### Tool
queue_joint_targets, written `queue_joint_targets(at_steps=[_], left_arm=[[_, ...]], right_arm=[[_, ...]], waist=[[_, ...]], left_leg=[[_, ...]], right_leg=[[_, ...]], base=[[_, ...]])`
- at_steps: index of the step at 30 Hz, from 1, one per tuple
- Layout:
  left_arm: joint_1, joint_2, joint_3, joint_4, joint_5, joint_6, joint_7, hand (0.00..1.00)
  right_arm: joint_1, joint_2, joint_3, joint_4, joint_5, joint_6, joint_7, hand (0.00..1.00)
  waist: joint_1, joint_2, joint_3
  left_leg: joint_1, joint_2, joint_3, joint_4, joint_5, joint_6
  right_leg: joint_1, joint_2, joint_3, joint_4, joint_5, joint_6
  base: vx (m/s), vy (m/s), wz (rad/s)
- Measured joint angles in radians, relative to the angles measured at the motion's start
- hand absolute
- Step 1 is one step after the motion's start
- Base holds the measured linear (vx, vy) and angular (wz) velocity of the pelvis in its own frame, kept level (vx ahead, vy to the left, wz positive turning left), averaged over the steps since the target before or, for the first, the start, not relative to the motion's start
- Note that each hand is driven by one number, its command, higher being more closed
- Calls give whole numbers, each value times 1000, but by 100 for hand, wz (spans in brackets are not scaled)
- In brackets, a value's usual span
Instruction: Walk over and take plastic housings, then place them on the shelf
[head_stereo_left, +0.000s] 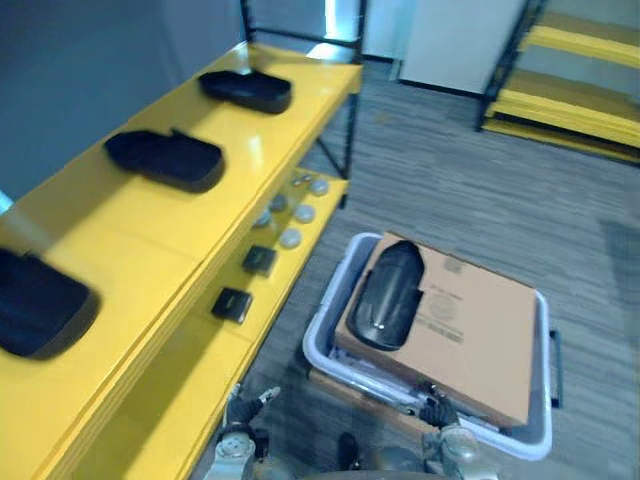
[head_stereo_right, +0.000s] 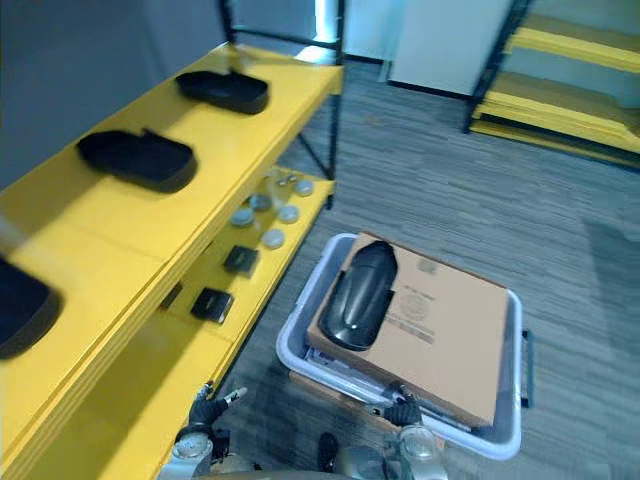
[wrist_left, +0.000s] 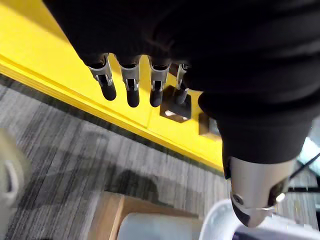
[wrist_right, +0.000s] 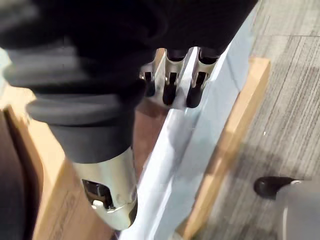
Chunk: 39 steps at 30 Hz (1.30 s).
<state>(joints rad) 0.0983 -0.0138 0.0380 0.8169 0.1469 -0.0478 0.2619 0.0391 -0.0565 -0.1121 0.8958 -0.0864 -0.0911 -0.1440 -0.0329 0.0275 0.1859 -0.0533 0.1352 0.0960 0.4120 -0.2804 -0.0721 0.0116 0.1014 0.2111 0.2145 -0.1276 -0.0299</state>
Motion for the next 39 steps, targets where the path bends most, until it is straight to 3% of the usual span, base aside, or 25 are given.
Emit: queue_joint_targets(at_steps=[1,2,5,7,10,14,16,21,28,33,39], left_arm=[[1,0,-5,1,0,0,0,0],[-2,6,-11,13,0,1,-1,0],[-1,39,-36,27,1,1,-2,0],[0,54,-36,57,1,3,-2,0],[-2,61,-36,79,1,13,-2,0],[-2,67,-29,79,1,16,-1,0],[-1,67,-26,78,1,16,-1,0],[5,55,-25,77,2,16,-14,0],[6,55,-26,52,4,15,-27,0],[15,58,-37,52,4,15,-44,0],[32,68,-80,53,23,11,-62,0]], right_arm=[[5,0,-4,-2,0,0,-6,0],[16,0,-19,-8,1,0,-9,0],[56,30,-47,-16,9,1,-11,0],[58,31,-59,-15,31,6,-12,0],[68,30,-93,-21,84,-2,-27,0],[103,38,-190,-103,160,6,-33,0],[148,40,-241,-164,178,15,-48,0],[276,35,-449,-453,199,23,-118,0],[331,50,-577,-814,191,23,-171,0],[268,44,-533,-986,122,15,-181,0],[188,-54,-217,-1076,40,-29,-84,0]], waist=[[-2,8,-4],[-3,11,-12],[-4,-37,-41],[-4,-47,-48],[-9,-42,-49],[-14,-16,-60],[-19,-12,-61],[-65,-12,-66],[-71,-33,-84],[-68,-54,-92],[-42,-69,-91]], left_leg=[[7,8,-7,-49,15,-11],[31,10,7,-87,84,-1],[73,-46,38,-175,104,26],[101,-62,61,-211,108,31],[147,-75,116,-249,108,31],[179,-78,184,-281,108,32],[198,-77,196,-295,108,32],[238,-78,204,-308,108,32],[233,-83,186,-309,108,32],[217,-84,143,-312,108,32],[188,-103,65,-346,129,57]], right_leg=[[-1,3,-2,10,-12,4],[0,-7,-8,42,-41,20],[1,-70,-18,33,-57,43],[11,-87,-20,13,-47,60],[37,-105,-10,-33,-33,82],[35,-103,32,-47,-22,89],[39,-98,40,-49,-22,89],[65,-97,39,-49,-21,87],[59,-103,33,-48,-21,87],[52,-106,-4,-48,-21,87],[37,-128,-74,-68,-15,80]], base=[[81,297,-40],[107,250,-16],[166,232,-3],[160,137,-29],[150,126,-51],[110,67,-49],[112,23,-31],[90,9,-15],[6,0,1],[-59,-29,17],[-102,-21,28]])
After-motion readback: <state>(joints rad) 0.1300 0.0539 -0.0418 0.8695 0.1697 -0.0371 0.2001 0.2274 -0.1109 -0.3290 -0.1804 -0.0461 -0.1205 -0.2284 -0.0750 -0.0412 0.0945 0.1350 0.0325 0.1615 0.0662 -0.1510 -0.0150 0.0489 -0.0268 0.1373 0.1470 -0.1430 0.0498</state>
